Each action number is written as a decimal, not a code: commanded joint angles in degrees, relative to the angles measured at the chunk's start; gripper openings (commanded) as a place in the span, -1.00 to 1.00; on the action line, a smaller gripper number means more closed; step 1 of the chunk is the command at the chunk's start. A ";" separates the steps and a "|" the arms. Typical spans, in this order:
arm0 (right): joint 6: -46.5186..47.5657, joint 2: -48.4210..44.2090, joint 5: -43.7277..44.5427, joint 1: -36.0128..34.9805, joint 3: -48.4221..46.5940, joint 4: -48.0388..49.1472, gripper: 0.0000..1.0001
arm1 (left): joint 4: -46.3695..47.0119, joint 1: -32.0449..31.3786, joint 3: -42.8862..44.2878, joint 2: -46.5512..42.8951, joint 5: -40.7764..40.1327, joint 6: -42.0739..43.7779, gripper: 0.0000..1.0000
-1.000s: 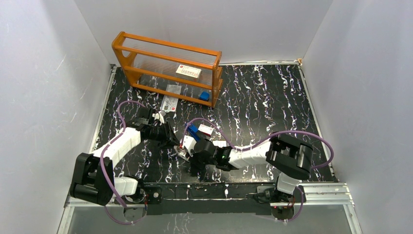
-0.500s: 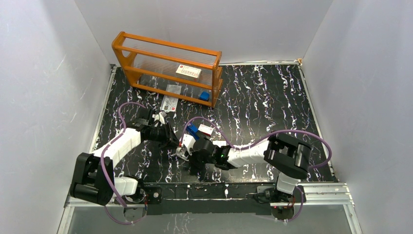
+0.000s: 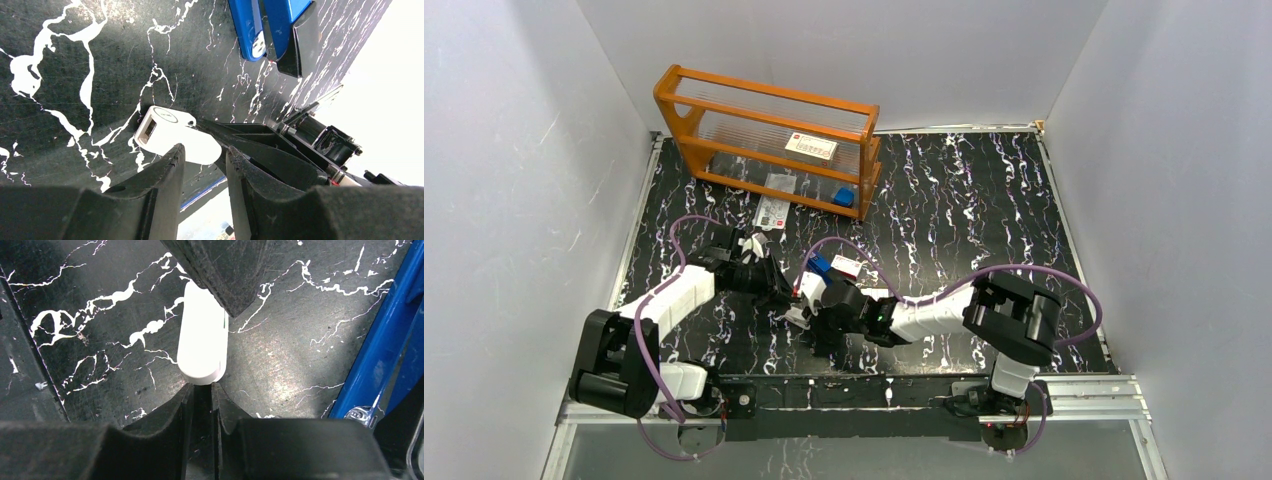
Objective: Load the staples into the stapler
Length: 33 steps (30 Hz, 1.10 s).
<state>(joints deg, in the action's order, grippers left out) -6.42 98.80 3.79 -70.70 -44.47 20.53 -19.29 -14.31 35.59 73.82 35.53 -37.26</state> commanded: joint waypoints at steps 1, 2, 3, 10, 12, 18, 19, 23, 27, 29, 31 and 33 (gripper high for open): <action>-1.05 -0.67 -2.63 0.34 1.26 -2.37 -0.40 | 0.21 0.29 0.24 -1.61 -0.82 -0.79 -0.30; -1.18 -1.77 -3.18 0.50 1.49 -2.88 -0.36 | 0.19 0.27 0.27 -1.91 -1.56 -0.90 -0.27; -1.57 -2.90 -4.18 0.68 1.69 -3.32 -0.30 | 0.16 0.31 0.32 -2.28 -2.29 -0.96 -0.23; -14.95 -9.14 -2.65 0.75 0.99 -2.75 0.25 | -1.44 0.31 -0.97 -3.94 -9.55 -0.90 -0.03; -17.35 -9.06 -0.48 0.74 -0.72 -3.90 0.26 | -1.39 0.26 -1.44 -3.75 -9.73 -1.05 -0.09; -20.78 -5.34 6.71 0.74 -8.75 -13.67 0.09 | -0.57 0.26 -2.09 -3.04 -7.98 -0.87 -0.24; -21.73 -4.91 8.55 0.78 -9.35 -14.84 0.06 | -0.50 0.26 -2.24 -2.88 -7.81 -1.14 -0.25; -22.93 -4.67 9.86 0.91 -9.45 -15.15 0.02 | -0.49 0.28 -2.41 -1.42 -5.93 -1.73 -0.35; -23.84 -3.64 9.70 1.05 -10.57 -16.47 -0.02 | -0.49 0.27 -2.79 -1.39 -5.47 -2.25 -0.47; -24.10 -3.01 9.22 1.04 -10.81 -16.79 -0.05 | -0.49 0.31 -2.96 -1.57 -5.36 -2.46 -0.51; -24.63 -2.26 8.83 1.09 -10.93 -17.27 -0.07 | -0.50 0.29 -3.07 -1.30 -5.15 -2.47 -0.55; -24.93 -1.45 8.48 1.09 -11.15 -17.97 -0.09 | -0.49 0.24 -3.18 -0.87 -4.78 -2.40 -0.58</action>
<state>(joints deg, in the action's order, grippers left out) -29.89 95.96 11.60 -69.76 -52.88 3.84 -19.29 -14.31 33.04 72.84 28.99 -39.51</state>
